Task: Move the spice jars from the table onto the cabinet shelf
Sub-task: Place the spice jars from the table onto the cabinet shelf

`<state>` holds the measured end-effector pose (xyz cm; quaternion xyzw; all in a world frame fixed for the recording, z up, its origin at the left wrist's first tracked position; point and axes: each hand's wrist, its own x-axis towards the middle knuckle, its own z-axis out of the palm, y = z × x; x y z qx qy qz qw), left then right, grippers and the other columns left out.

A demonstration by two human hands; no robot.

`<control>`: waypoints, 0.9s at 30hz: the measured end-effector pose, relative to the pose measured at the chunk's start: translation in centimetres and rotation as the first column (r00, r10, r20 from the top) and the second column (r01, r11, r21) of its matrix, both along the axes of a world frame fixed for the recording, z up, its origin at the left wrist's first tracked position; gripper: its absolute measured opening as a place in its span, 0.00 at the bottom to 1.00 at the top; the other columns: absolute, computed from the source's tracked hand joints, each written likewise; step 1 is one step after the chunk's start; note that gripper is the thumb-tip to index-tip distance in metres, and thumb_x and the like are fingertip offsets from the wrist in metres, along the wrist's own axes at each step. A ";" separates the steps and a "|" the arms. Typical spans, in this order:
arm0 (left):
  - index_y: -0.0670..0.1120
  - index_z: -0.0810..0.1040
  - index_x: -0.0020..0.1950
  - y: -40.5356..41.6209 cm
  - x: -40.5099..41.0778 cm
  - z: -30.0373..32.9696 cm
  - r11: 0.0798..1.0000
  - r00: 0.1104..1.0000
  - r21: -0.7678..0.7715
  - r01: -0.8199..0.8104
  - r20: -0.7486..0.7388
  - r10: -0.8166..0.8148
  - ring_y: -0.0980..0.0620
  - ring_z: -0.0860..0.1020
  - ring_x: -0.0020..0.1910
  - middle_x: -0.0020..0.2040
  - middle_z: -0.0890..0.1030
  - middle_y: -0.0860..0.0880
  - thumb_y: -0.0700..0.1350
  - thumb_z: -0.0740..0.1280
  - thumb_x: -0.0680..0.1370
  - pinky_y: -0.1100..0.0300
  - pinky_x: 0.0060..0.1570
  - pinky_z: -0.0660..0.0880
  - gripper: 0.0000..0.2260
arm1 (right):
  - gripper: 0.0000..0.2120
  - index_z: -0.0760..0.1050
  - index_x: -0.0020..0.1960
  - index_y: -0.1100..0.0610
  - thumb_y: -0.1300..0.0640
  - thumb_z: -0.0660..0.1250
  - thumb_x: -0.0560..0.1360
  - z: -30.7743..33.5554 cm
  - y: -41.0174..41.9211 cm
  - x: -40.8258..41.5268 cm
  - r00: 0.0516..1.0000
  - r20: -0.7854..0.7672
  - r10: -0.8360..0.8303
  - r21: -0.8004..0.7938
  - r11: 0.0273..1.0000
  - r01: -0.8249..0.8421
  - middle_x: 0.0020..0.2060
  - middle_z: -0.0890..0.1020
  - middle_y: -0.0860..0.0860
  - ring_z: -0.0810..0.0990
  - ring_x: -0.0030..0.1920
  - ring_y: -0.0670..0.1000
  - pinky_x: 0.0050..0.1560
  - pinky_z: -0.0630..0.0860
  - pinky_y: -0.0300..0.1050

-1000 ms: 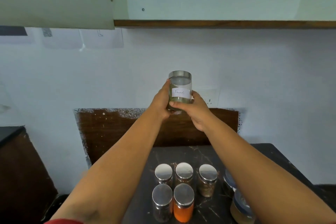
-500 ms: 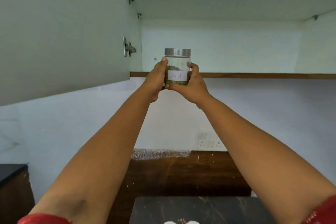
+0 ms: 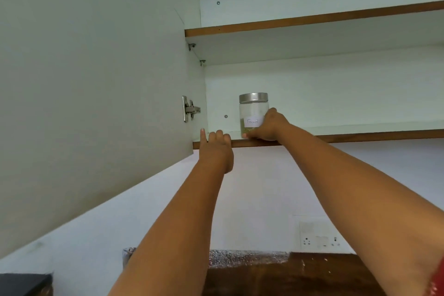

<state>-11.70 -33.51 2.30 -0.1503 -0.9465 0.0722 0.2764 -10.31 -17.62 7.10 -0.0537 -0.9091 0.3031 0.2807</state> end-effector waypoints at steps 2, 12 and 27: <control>0.43 0.57 0.74 -0.7 -0.4 0.4 0.997 0.996 0.030 0.064 0.064 -0.066 0.41 0.60 0.72 0.71 0.62 0.43 0.47 0.69 0.75 0.42 0.75 0.46 0.32 | 0.49 0.57 0.71 0.62 0.45 0.80 0.63 0.6 -0.7 -1.2 0.998 0.067 0.007 -0.019 1.000 -0.006 0.64 0.72 0.58 0.73 0.64 0.58 0.54 0.70 0.46; 0.46 0.62 0.67 -2.4 -1.7 0.3 0.961 0.969 0.180 0.209 0.092 -0.228 0.45 0.63 0.63 0.62 0.65 0.47 0.36 0.62 0.71 0.51 0.67 0.59 0.26 | 0.38 0.64 0.69 0.62 0.47 0.76 0.68 2.0 -5.7 -7.1 0.981 0.195 -0.006 0.027 1.000 0.001 0.63 0.73 0.59 0.74 0.63 0.58 0.57 0.72 0.47; 0.45 0.61 0.66 -2.0 -0.8 0.4 0.969 0.978 0.191 0.158 0.103 -0.179 0.45 0.63 0.63 0.64 0.63 0.45 0.35 0.61 0.69 0.52 0.67 0.59 0.25 | 0.30 0.67 0.66 0.62 0.52 0.74 0.71 1.0 -7.6 -9.8 0.979 0.179 0.097 -0.009 0.995 -0.097 0.59 0.76 0.59 0.77 0.58 0.59 0.56 0.73 0.50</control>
